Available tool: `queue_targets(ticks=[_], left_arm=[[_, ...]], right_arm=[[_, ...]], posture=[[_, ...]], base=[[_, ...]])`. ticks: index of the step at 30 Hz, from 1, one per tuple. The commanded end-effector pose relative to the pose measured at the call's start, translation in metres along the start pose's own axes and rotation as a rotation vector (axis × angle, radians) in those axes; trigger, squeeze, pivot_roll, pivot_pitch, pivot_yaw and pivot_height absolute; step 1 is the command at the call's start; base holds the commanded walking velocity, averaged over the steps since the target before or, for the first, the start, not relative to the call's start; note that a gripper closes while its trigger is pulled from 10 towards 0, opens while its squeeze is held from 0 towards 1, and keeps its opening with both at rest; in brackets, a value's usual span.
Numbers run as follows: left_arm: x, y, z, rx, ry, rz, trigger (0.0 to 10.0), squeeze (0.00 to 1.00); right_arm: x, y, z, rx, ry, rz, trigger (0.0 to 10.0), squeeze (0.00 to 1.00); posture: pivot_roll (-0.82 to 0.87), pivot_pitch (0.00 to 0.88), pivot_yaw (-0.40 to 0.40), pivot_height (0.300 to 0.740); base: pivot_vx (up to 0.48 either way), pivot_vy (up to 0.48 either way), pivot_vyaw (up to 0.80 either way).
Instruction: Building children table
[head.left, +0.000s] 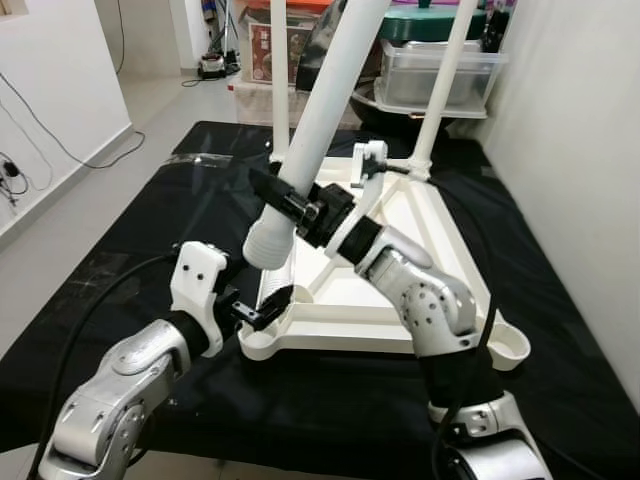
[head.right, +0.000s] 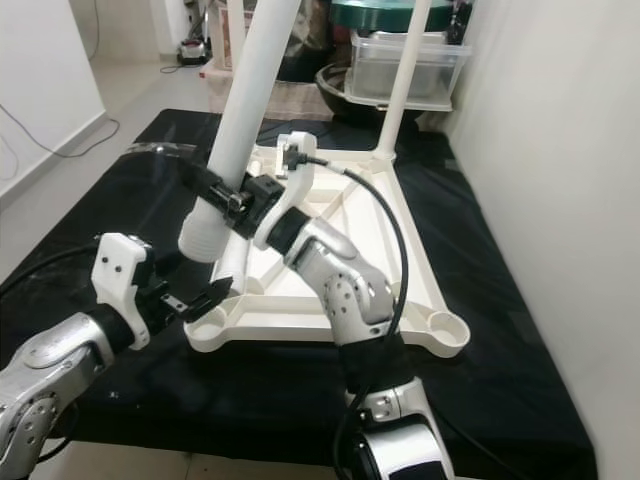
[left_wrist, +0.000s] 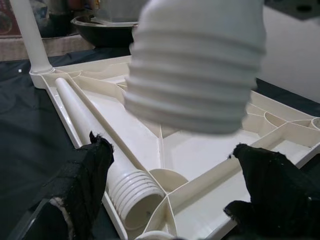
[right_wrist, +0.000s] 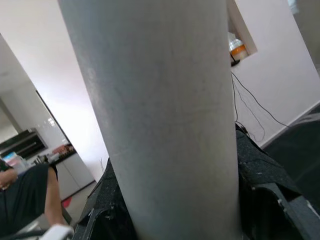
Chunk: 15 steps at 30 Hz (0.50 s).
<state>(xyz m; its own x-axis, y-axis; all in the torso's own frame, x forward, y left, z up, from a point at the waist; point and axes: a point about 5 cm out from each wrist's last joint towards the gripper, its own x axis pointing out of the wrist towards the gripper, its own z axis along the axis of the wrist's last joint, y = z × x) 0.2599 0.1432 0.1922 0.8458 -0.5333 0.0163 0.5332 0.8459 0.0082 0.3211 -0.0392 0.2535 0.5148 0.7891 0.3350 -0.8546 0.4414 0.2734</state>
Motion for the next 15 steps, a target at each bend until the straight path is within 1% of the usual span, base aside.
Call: queue_targets(ticks=[1,3,5,8,12,15], left_arm=[[0.004,-0.001,0.002,0.003,0.001,-0.021,10.0,0.0],[0.009,-0.006,0.01,0.013,-0.017,-0.079,10.0,0.0],[0.011,-0.009,0.011,0.024,-0.016,-0.108,10.0,0.0],[0.012,-0.01,0.009,0.039,-0.004,-0.111,10.0,0.0],[0.013,-0.012,0.01,0.037,-0.001,-0.121,10.0,0.0],[0.013,-0.011,0.008,0.041,0.011,-0.121,10.0,0.0]], right_arm=[[0.0,0.007,-0.001,-0.025,0.013,0.025,0.0,0.0],[-0.001,0.012,-0.006,-0.043,0.031,0.04,0.0,0.0],[-0.001,0.013,-0.01,-0.049,0.041,0.04,0.0,0.0],[-0.002,0.016,-0.014,-0.051,0.054,0.044,0.0,0.0],[-0.002,0.023,-0.02,-0.049,0.073,0.07,0.0,0.0],[0.0,0.025,-0.021,-0.049,0.075,0.081,0.0,0.0]], posture=[[0.04,0.0,-0.027,0.74],[0.04,0.0,-0.027,0.74],[0.04,0.0,-0.027,0.74],[0.05,0.0,-0.026,0.74],[0.06,0.0,-0.028,0.74],[0.06,0.0,-0.031,0.74]], base=[[0.0,0.0,0.0],[0.0,0.0,0.0],[0.0,0.0,0.0],[0.0,0.0,0.0],[0.0,0.0,0.0],[0.0,0.0,0.0]])
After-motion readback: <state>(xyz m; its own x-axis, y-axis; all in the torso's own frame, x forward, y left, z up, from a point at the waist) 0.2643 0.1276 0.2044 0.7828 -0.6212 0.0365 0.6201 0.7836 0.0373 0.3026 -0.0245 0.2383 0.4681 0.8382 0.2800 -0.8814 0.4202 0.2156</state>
